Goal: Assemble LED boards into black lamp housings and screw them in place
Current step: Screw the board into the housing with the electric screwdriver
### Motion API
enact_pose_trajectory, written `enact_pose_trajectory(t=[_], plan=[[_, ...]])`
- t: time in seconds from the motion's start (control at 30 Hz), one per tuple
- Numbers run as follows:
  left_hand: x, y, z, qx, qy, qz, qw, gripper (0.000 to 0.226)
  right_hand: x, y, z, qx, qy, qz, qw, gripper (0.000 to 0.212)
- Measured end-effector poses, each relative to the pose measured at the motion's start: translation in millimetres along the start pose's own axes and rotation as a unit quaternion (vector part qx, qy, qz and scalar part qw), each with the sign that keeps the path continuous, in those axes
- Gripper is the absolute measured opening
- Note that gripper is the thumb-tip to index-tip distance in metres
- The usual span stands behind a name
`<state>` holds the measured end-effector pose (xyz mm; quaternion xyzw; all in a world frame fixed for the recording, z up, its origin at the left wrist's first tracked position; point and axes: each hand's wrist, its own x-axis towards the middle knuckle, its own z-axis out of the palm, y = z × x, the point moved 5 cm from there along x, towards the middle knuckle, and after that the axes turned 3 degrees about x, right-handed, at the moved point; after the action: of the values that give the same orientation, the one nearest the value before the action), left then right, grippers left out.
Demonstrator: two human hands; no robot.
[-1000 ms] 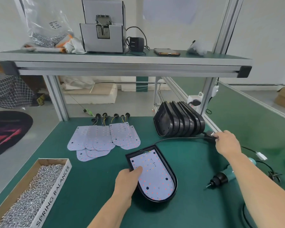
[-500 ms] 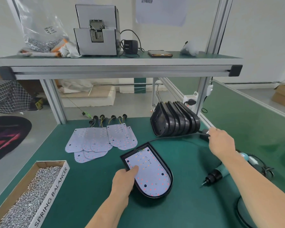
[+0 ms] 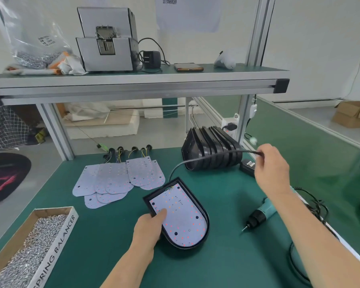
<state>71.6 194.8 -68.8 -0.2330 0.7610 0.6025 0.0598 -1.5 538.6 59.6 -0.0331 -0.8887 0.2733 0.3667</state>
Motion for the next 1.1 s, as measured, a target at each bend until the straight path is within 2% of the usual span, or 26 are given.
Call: enact_pose_trajectory(t=[0.07, 0.13, 0.23, 0.3, 0.33, 0.4, 0.47, 0.53, 0.67, 0.77, 0.87, 0.97, 1.1], plan=[[-1, 1, -1, 0.002, -0.002, -0.004, 1.0, 0.027, -23, -19, 4, 0.105, -0.009, 0.032, 0.994, 0.009], [-3, 2, -1, -0.023, -0.022, -0.014, 0.999, 0.025, -55, -40, 17, 0.236, -0.063, 0.087, 0.966, 0.016], [-8, 5, 6, -0.103, -0.075, -0.039, 0.991, 0.027, -109, -65, 47, 0.41, -0.183, 0.233, 0.863, 0.027], [-10, 9, 13, -0.126, -0.086, -0.038, 0.988, 0.034, -142, -79, 61, 0.455, -0.287, 0.315, 0.782, 0.024], [-10, 11, 15, -0.122, -0.084, -0.032, 0.988, 0.036, -154, -84, 64, 0.46, -0.328, 0.335, 0.754, 0.022], [-8, 16, 20, -0.106, -0.075, -0.012, 0.991, 0.037, -163, -84, 64, 0.469, -0.352, 0.355, 0.728, 0.044], [-5, 19, 22, -0.085, -0.056, 0.007, 0.995, 0.038, -162, -80, 60, 0.502, -0.339, 0.374, 0.702, 0.063], [-2, 16, 25, -0.065, -0.034, 0.009, 0.997, 0.041, -159, -75, 56, 0.502, -0.336, 0.377, 0.702, 0.063], [2, 10, 29, -0.023, -0.03, 0.015, 0.999, 0.041, -156, -58, 54, 0.403, -0.355, 0.368, 0.759, 0.036], [0, 15, 28, 0.016, -0.026, 0.04, 0.999, 0.048, -158, -50, 50, 0.378, -0.404, 0.349, 0.756, 0.016], [-3, 19, 30, 0.053, -0.005, 0.051, 0.997, 0.061, -161, -43, 47, 0.385, -0.391, 0.357, 0.756, 0.019], [0, 16, 31, 0.016, -0.006, 0.039, 0.999, 0.069, -157, -39, 40, 0.383, -0.35, 0.364, 0.773, 0.021], [6, 11, 27, -0.009, -0.011, 0.033, 0.999, 0.064, -141, -30, 18, 0.416, -0.291, 0.359, 0.783, 0.02]])
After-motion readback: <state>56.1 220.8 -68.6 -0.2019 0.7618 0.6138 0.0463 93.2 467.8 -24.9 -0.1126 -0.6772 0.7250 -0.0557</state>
